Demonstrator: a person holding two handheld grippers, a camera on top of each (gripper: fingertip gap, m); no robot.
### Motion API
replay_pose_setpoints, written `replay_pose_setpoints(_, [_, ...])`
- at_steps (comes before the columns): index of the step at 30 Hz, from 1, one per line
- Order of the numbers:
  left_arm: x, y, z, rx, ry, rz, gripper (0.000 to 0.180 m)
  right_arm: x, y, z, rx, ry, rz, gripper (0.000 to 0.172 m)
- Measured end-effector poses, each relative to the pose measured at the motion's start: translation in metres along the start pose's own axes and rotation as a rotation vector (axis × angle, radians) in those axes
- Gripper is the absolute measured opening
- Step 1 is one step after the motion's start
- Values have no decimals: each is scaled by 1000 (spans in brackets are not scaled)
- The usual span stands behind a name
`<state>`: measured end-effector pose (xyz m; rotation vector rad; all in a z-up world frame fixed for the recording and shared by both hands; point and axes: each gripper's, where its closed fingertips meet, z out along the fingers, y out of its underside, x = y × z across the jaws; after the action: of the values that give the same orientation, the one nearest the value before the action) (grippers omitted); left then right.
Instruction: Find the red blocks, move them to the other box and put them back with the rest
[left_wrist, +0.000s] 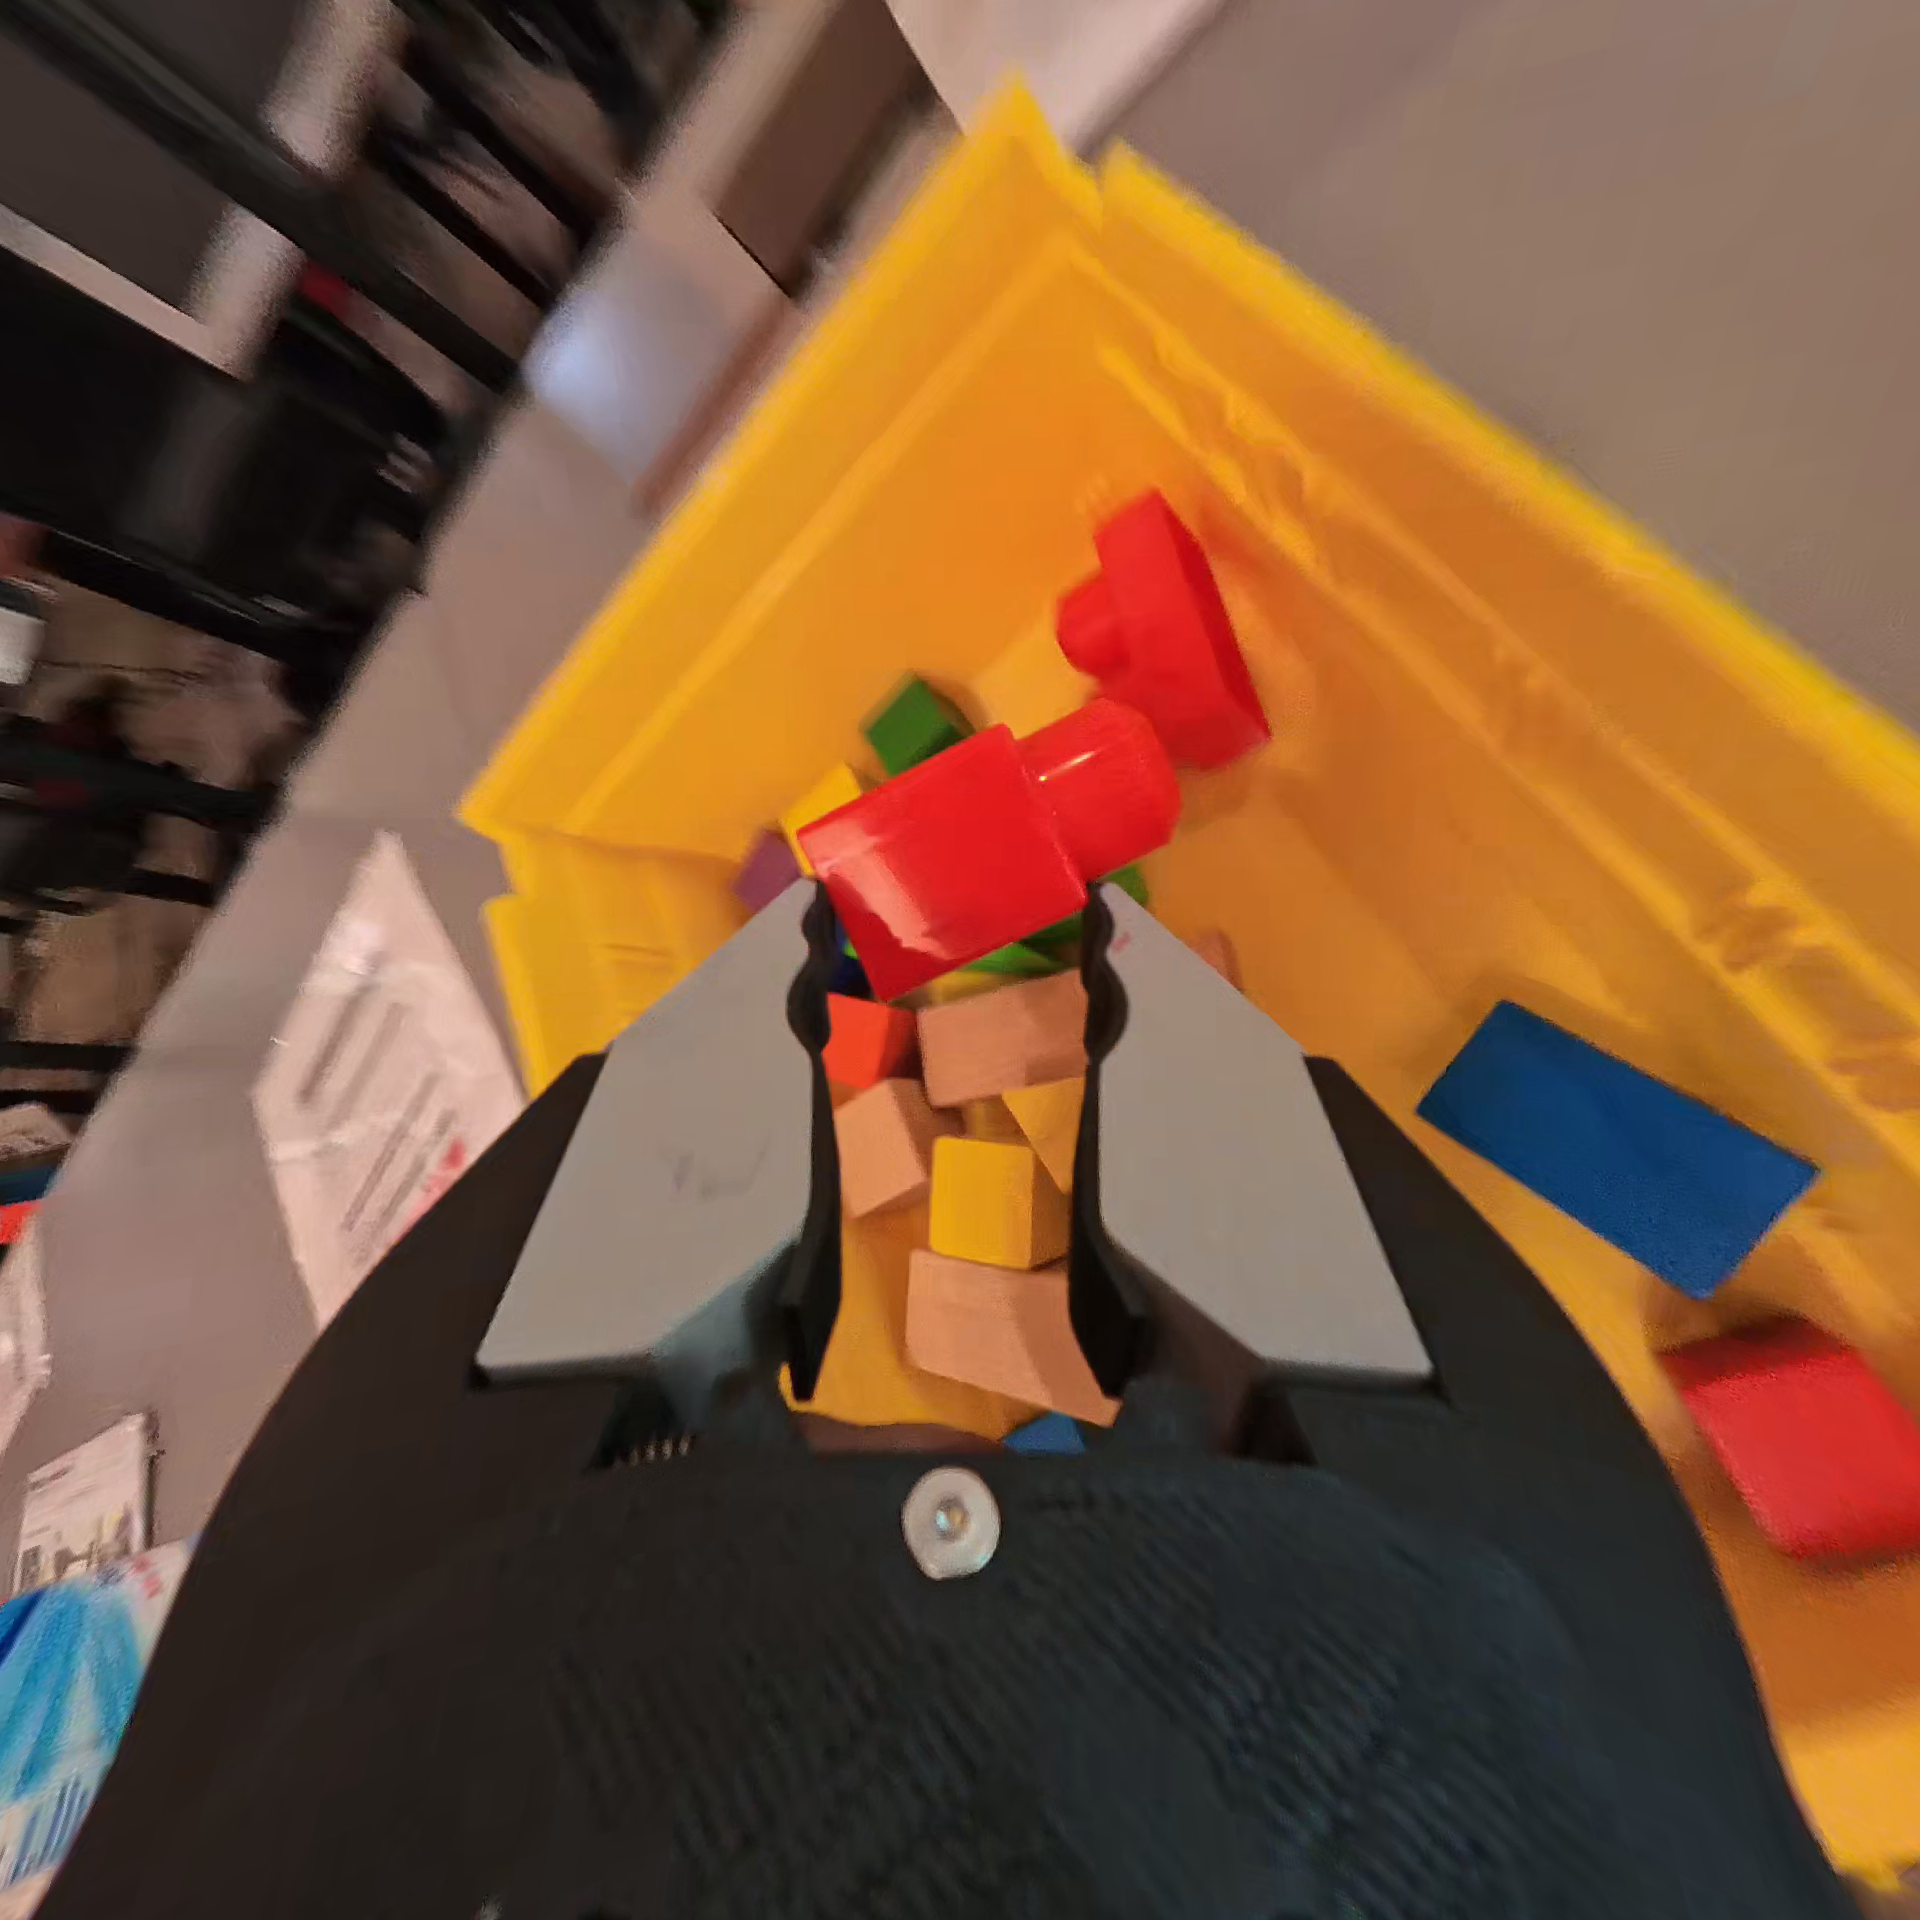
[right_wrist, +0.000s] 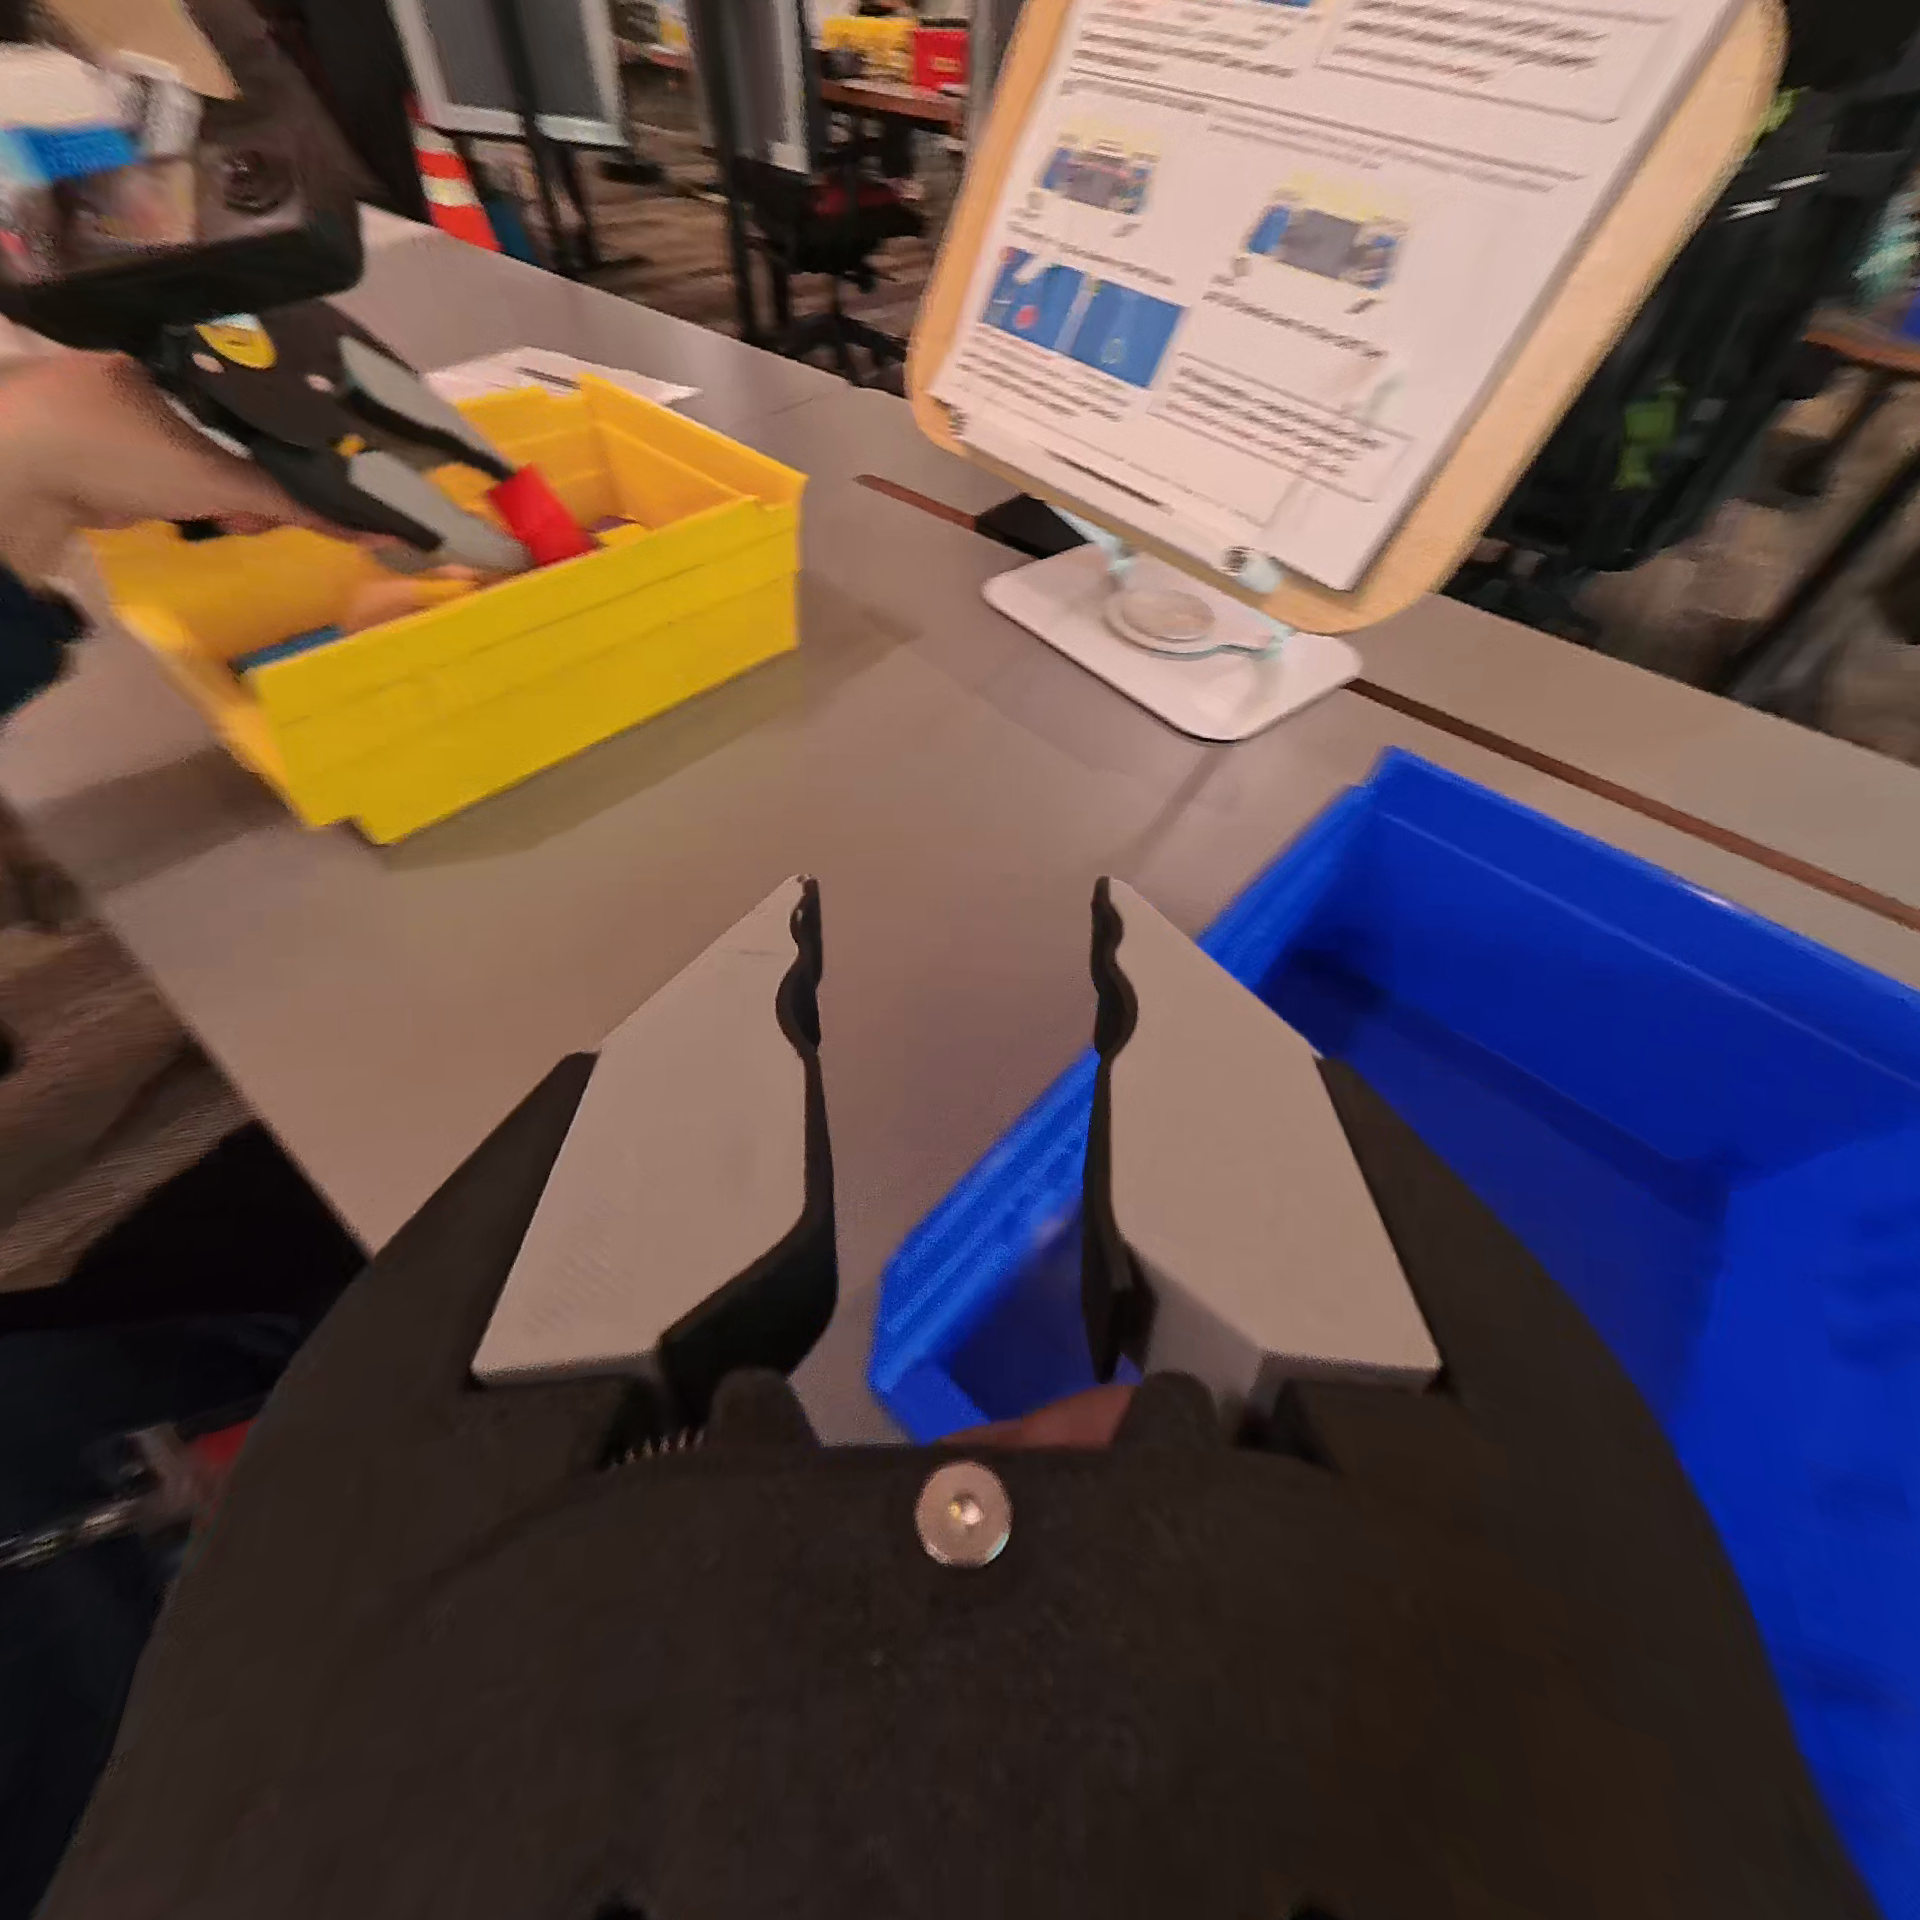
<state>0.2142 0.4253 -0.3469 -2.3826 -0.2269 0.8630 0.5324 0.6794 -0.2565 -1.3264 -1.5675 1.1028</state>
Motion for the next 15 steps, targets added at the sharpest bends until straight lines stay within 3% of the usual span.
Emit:
replay_pose_setpoints(5, [35, -61, -90, 370, -148, 84, 44, -55, -3, 15, 8, -273, 85, 54])
replay_pose_setpoints(9, [120, -101, -144, 581, -34, 188, 46, -99, -9, 21, 18, -418, 84, 58])
replay_pose_setpoints(11, [164, -118, -166, 666, 5, 313, 46, -122, -14, 20, 25, -501, 90, 63])
replay_pose_setpoints(15, [220, -142, -204, 833, 33, 449, 45, -159, -22, 11, 54, -655, 120, 71])
